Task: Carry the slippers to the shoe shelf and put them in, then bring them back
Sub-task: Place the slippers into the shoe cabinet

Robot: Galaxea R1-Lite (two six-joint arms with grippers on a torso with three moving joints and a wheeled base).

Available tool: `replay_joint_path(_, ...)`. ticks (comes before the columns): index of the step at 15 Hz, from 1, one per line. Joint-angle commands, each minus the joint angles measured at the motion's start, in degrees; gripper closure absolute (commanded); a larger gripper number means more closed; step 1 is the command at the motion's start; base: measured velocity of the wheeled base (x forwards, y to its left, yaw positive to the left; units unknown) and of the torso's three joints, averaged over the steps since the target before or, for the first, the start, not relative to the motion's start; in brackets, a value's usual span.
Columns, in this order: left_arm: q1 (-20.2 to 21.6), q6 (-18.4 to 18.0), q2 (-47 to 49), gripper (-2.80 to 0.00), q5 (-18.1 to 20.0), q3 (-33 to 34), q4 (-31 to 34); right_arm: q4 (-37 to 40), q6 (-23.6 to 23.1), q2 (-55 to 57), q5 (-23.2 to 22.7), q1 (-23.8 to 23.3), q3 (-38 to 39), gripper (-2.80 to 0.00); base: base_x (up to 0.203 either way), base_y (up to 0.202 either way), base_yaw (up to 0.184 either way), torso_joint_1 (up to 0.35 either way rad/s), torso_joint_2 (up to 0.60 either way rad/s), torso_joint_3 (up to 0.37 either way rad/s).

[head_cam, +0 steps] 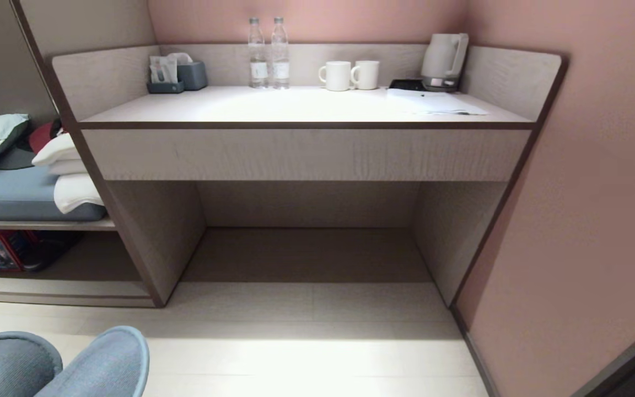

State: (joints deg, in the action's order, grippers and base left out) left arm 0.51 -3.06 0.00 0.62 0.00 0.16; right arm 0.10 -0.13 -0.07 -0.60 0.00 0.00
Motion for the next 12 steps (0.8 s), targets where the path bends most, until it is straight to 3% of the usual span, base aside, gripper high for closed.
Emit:
replay_joint_path(1,0.02,-0.02,0.09,0.0,-0.01,0.0,0.01,-0.01,-0.04,0.01,-0.08,0.06,0.0,0.0,0.0,0.0,0.0,0.002,0.0,0.203)
replay_joint_path(6,0.02,-0.1,0.0,0.0,0.26,0.0,0.01,-0.01,-0.04,0.01,-0.02,0.0,0.0,0.0,0.0,0.0,0.0,0.002,0.0,0.2)
replay_joint_path(12,0.02,0.95,0.0,0.0,0.08,0.0,0.01,-0.01,-0.04,-0.01,-0.02,0.08,0.0,0.0,0.0,0.0,0.0,0.003,0.0,0.037)
